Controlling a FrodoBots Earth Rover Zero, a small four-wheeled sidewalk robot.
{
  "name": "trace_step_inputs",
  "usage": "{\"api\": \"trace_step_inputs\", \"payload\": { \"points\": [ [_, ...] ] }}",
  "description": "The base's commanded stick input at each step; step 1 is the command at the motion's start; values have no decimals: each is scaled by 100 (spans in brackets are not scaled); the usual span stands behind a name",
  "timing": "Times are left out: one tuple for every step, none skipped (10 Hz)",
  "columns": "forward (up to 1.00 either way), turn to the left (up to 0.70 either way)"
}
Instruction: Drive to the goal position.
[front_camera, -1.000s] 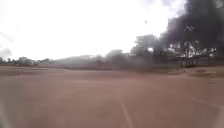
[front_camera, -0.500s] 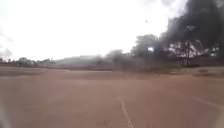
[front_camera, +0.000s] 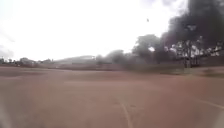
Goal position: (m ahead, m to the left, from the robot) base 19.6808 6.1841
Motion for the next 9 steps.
{"api": "trace_step_inputs", "payload": {
  "points": [
    [70,0],
    [70,0],
    [70,0],
    [70,0],
    [70,0],
    [70,0],
    [70,0],
    [70,0],
    [70,0]
  ]
}}
